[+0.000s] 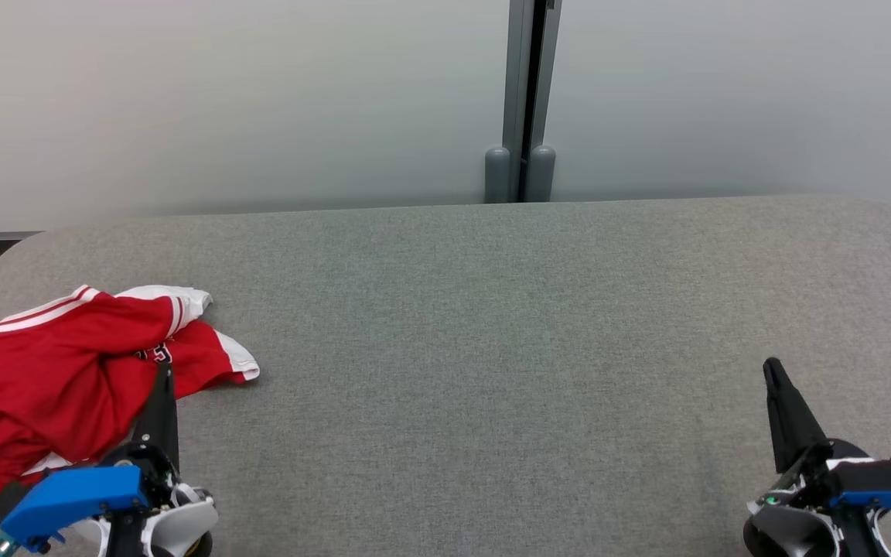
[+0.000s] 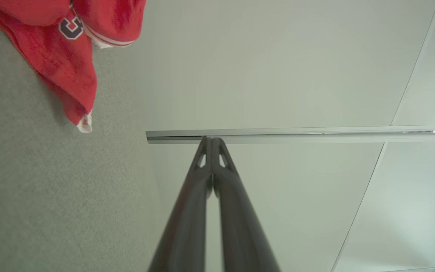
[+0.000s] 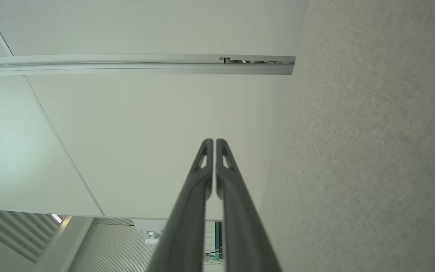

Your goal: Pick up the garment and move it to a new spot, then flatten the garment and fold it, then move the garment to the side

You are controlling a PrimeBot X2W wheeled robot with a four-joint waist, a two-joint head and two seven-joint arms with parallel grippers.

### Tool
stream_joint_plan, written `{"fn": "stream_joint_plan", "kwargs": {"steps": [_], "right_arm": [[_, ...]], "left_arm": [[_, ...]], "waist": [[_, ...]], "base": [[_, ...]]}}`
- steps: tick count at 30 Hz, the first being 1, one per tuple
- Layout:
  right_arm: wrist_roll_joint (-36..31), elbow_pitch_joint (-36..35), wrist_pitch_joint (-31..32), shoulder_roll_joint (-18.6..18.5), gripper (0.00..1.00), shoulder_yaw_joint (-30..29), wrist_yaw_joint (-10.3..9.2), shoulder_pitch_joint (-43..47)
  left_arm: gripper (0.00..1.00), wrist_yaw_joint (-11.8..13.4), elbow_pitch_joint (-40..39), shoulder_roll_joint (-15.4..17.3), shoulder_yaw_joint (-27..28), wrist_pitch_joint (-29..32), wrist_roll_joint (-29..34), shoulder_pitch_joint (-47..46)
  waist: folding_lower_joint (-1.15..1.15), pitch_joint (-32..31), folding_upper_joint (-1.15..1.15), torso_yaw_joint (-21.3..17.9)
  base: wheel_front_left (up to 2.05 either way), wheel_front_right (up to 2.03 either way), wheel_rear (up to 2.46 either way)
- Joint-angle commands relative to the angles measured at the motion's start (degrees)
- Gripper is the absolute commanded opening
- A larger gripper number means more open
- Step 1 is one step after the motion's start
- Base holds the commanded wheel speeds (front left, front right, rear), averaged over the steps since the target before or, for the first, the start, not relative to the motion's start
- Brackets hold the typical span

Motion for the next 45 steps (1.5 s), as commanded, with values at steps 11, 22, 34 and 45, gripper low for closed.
{"fn": "stream_joint_plan", "kwargs": {"steps": [11,22,34,45], "right_arm": [[-1.36,1.24,-2.05,0.23,1.00,1.54,-0.07,1.90],[-13.82,0.24,-5.00,0.16,1.00,2.28,-0.05,2.19],[-26.98,-1.12,-7.85,0.09,1.00,3.27,-0.03,2.98],[-36.62,-1.01,-9.93,0.03,1.00,3.49,-0.01,3.42]], "left_arm": [[1.00,0.18,1.15,-0.36,-1.23,-2.10,1.56,2.45],[1.00,1.83,-0.35,-0.15,-3.17,-5.05,12.89,3.19],[1.00,2.81,-1.02,0.22,-5.60,-7.90,26.39,4.23],[1.00,3.22,-1.73,0.93,-7.96,-10.00,36.73,4.33]], "waist": [[0.02,0.00,0.00,-0.02],[0.02,0.06,0.00,-0.02],[0.01,-0.07,0.00,0.03],[0.01,0.10,0.00,0.13]], "base": [[0.00,0.00,0.00],[0.00,0.00,0.00],[0.00,0.00,0.00],[0.00,0.00,0.00]]}}
